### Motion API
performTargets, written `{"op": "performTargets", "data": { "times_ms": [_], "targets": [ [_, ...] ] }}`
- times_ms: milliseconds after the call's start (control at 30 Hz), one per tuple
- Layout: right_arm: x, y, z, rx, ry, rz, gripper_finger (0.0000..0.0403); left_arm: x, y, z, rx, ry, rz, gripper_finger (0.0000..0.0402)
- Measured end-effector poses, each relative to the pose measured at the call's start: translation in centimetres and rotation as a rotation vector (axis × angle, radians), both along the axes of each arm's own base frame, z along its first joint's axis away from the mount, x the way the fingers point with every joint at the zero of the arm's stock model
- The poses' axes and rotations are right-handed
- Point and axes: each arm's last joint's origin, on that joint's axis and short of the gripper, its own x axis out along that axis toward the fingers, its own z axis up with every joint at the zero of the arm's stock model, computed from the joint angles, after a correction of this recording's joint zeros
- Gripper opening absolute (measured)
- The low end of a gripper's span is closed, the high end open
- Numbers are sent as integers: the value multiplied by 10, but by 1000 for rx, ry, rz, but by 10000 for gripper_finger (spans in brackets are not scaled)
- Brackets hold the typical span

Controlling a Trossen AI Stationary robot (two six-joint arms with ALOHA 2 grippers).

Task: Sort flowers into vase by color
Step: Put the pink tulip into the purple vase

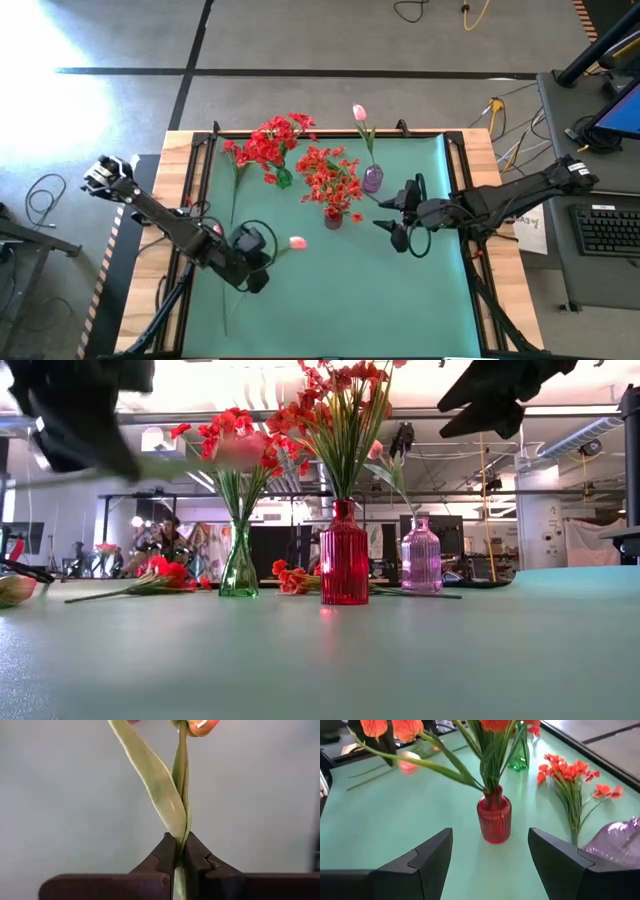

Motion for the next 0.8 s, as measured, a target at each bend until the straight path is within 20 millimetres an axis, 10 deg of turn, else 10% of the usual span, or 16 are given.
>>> {"op": "performTargets", "data": {
  "times_ms": [300,800],
  "targets": [
    [12,20,-19,72,68,136,247,25,-14,39,229,-515,-304,0],
    [93,75,-60,-87,-337,342,244,66,-21,34,514,-744,-206,0]
  ]
}}
